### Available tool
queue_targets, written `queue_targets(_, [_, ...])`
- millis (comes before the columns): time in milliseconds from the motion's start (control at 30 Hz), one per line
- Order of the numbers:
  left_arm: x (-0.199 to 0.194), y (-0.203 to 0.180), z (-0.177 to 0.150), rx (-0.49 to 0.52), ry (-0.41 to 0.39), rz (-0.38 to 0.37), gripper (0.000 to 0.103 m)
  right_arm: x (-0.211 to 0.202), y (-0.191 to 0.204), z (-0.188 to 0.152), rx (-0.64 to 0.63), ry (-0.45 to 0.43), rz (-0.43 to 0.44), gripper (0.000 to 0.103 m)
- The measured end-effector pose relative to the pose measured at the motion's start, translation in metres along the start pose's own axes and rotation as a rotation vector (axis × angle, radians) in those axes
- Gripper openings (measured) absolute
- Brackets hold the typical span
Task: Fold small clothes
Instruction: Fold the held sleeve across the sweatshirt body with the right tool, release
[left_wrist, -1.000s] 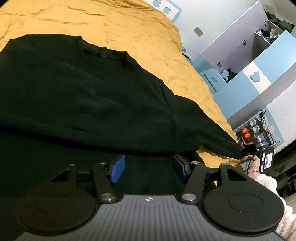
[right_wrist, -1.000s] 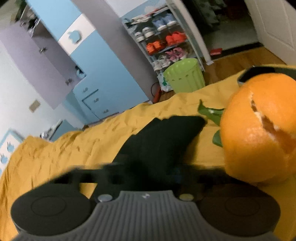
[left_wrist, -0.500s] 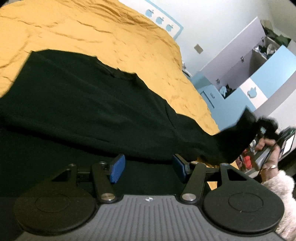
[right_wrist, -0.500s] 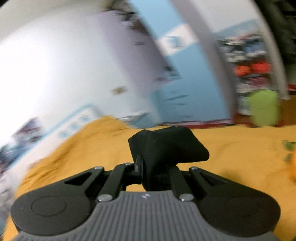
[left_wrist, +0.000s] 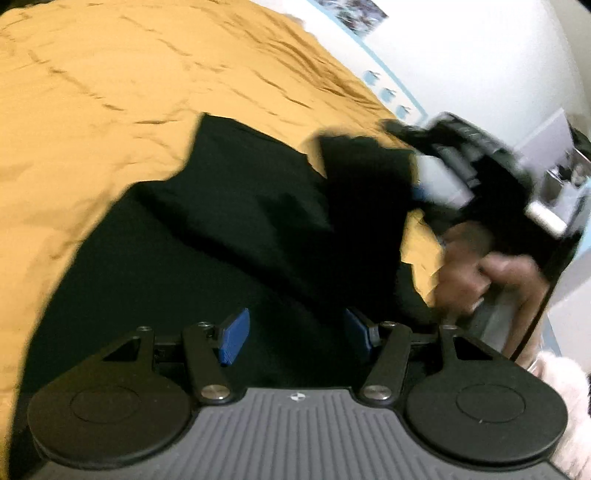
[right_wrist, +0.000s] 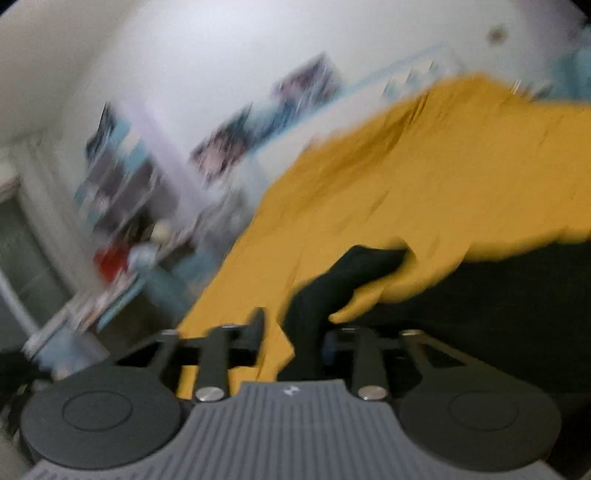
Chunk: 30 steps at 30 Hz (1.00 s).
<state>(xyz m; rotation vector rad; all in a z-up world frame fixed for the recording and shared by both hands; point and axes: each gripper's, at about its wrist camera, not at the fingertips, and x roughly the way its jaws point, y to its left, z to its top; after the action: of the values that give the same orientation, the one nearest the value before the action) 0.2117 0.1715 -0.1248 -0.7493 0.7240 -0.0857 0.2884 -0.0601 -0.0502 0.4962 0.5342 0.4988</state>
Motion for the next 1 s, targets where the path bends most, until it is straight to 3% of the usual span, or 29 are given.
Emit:
queue_targets(67, [-0.001, 0.009, 0.003, -0.023, -0.008, 0.009, 0.068, 0.018, 0.004, -0.022, -0.019, 0.117, -0.017, 0.052])
queue_targets(100, [-0.002, 0.012, 0.005, -0.03, -0.017, 0.006, 0.068, 0.016, 0.001, -0.027, -0.01, 0.12, -0.031, 0.052])
queue_targets(267, [0.018, 0.023, 0.027, -0.096, -0.076, -0.016, 0.068, -0.035, -0.047, -0.001, 0.022, 0.042, -0.083, 0.058])
queue_targets(367, [0.04, 0.025, 0.045, -0.152, -0.083, 0.038, 0.068, -0.079, -0.088, 0.012, 0.05, 0.016, -0.167, 0.062])
queue_targets(467, [0.047, 0.027, 0.052, -0.186, -0.13, 0.02, 0.068, -0.113, -0.132, 0.017, 0.046, 0.021, -0.258, 0.062])
queue_targets(600, [0.07, 0.023, 0.055, -0.136, -0.08, 0.065, 0.068, -0.148, -0.197, 0.023, 0.141, 0.035, -0.331, 0.065])
queue_targets(700, [0.076, 0.025, 0.047, -0.119, -0.045, 0.125, 0.068, -0.167, -0.233, 0.015, 0.322, 0.024, -0.325, 0.064])
queue_targets(767, [0.069, 0.027, 0.044, -0.124, -0.07, 0.122, 0.068, -0.168, -0.25, 0.017, 0.394, 0.009, -0.302, 0.064])
queue_targets(900, [0.047, 0.033, 0.047, -0.127, -0.157, 0.152, 0.068, -0.159, -0.256, 0.018, 0.452, 0.023, -0.277, 0.06])
queue_targets(1000, [0.042, 0.039, 0.057, -0.124, -0.164, 0.146, 0.068, -0.155, -0.247, 0.019, 0.473, -0.008, -0.26, 0.059])
